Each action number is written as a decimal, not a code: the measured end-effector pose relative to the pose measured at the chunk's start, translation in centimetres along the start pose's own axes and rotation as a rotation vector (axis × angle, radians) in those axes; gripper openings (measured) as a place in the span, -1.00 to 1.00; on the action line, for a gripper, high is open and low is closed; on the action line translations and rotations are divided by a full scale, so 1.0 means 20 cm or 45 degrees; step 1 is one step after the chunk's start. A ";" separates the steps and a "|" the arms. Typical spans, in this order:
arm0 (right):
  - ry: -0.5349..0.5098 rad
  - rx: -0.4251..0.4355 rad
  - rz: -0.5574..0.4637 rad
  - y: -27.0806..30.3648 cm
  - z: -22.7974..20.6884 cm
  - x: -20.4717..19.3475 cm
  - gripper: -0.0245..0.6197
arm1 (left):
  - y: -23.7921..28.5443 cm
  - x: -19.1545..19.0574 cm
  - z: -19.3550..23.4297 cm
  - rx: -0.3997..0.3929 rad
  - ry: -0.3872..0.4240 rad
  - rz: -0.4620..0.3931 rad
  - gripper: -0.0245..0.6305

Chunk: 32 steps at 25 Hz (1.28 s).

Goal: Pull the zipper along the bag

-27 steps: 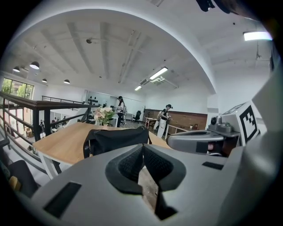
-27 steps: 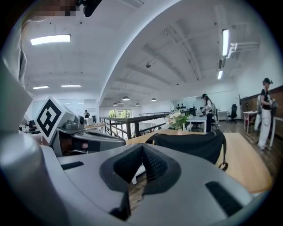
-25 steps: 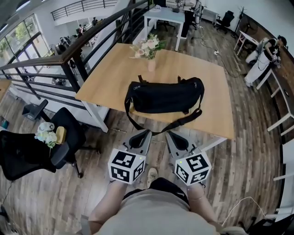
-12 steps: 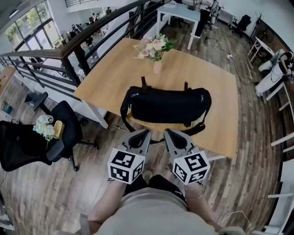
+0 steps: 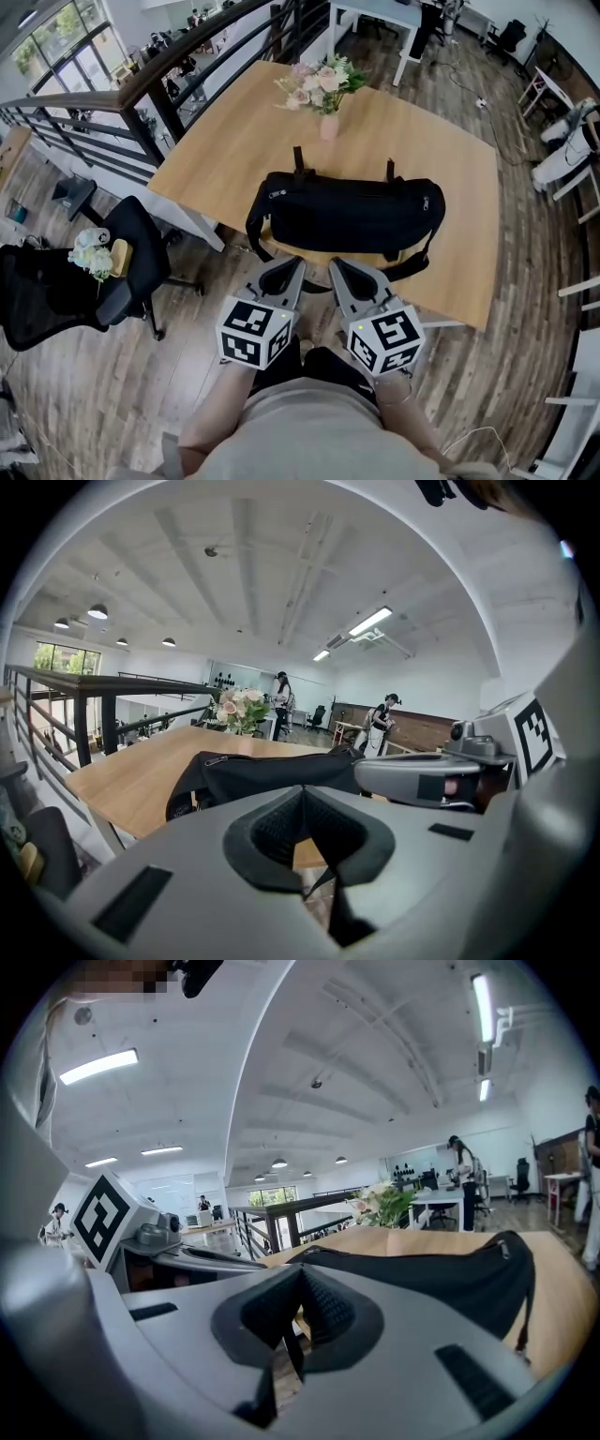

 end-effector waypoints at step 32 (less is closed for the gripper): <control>-0.085 0.007 0.176 0.75 0.01 0.10 -0.90 | 0.24 0.10 0.82 -0.156 -0.194 0.131 -0.18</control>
Point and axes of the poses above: the fingertips, and each gripper's own axes: y forward along the fingers, z to its left, x out of its top, the point moved 4 cm from there along -y, backward along the fingers, and after that the axes turned 8 degrees about -x, right-handed, at the moved point
